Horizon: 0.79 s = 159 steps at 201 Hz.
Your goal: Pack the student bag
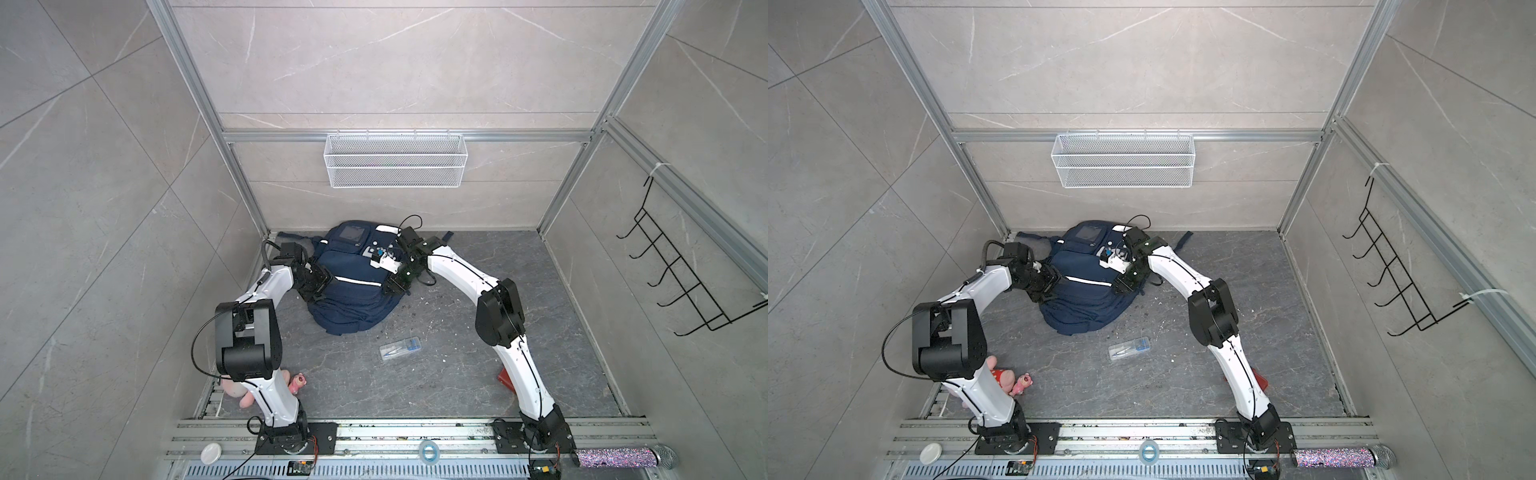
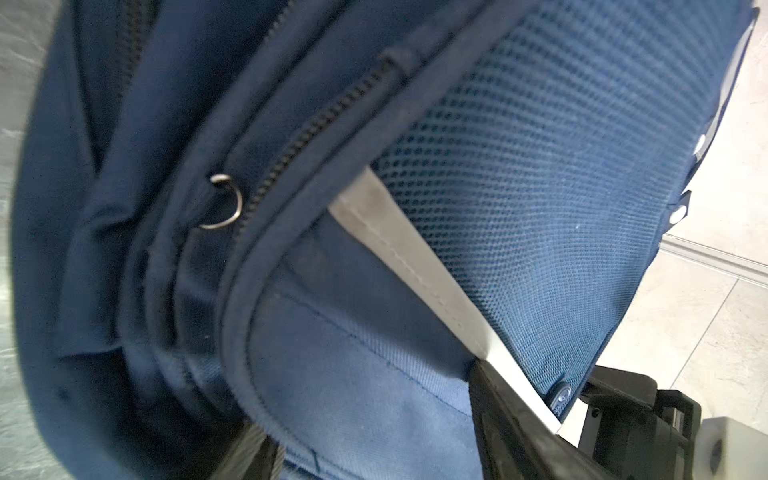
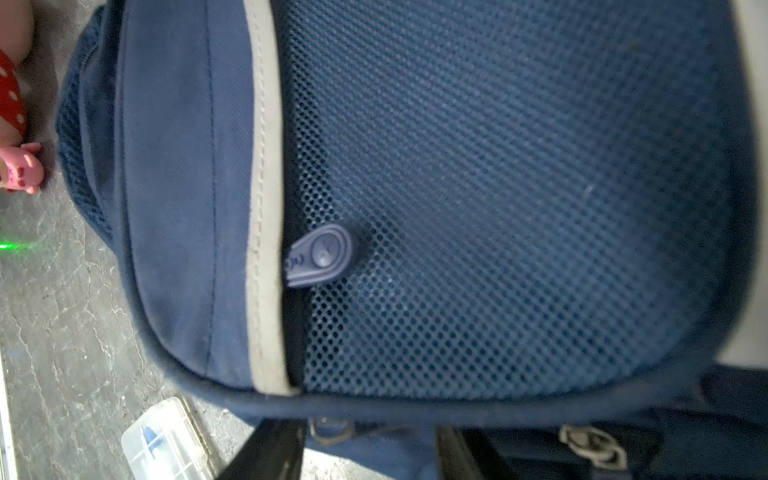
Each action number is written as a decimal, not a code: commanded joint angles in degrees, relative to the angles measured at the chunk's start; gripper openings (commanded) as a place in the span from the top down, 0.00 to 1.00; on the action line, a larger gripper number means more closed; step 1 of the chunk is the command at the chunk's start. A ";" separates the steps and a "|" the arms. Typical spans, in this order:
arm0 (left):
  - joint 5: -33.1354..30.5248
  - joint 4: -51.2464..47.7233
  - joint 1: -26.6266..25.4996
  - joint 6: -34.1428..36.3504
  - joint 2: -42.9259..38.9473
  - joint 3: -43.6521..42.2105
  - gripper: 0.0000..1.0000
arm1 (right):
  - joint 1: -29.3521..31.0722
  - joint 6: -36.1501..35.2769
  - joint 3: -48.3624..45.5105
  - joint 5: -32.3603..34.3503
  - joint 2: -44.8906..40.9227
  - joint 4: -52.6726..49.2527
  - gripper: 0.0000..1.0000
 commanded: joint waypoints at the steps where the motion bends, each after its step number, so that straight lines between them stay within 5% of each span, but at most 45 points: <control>1: 2.84 1.00 -0.35 -0.57 -0.09 -1.42 0.31 | 1.52 -1.09 -2.27 0.15 -0.46 -0.70 0.52; 48: 3.01 1.62 -0.36 -0.76 -0.94 -2.88 0.31 | 1.69 -1.18 -4.60 0.33 -2.84 1.07 0.60; 112: 2.59 0.61 -0.35 0.61 -1.62 -3.40 0.31 | 1.33 0.48 -5.01 3.73 -3.94 6.91 0.55; 138: 2.20 -0.74 -0.35 2.26 -1.41 -2.55 0.31 | 0.90 0.89 -7.42 5.65 -6.26 9.59 0.43; 159: 1.35 -3.18 -0.36 4.57 -1.03 -0.89 0.31 | 0.16 0.64 -9.62 5.61 -8.20 10.15 0.23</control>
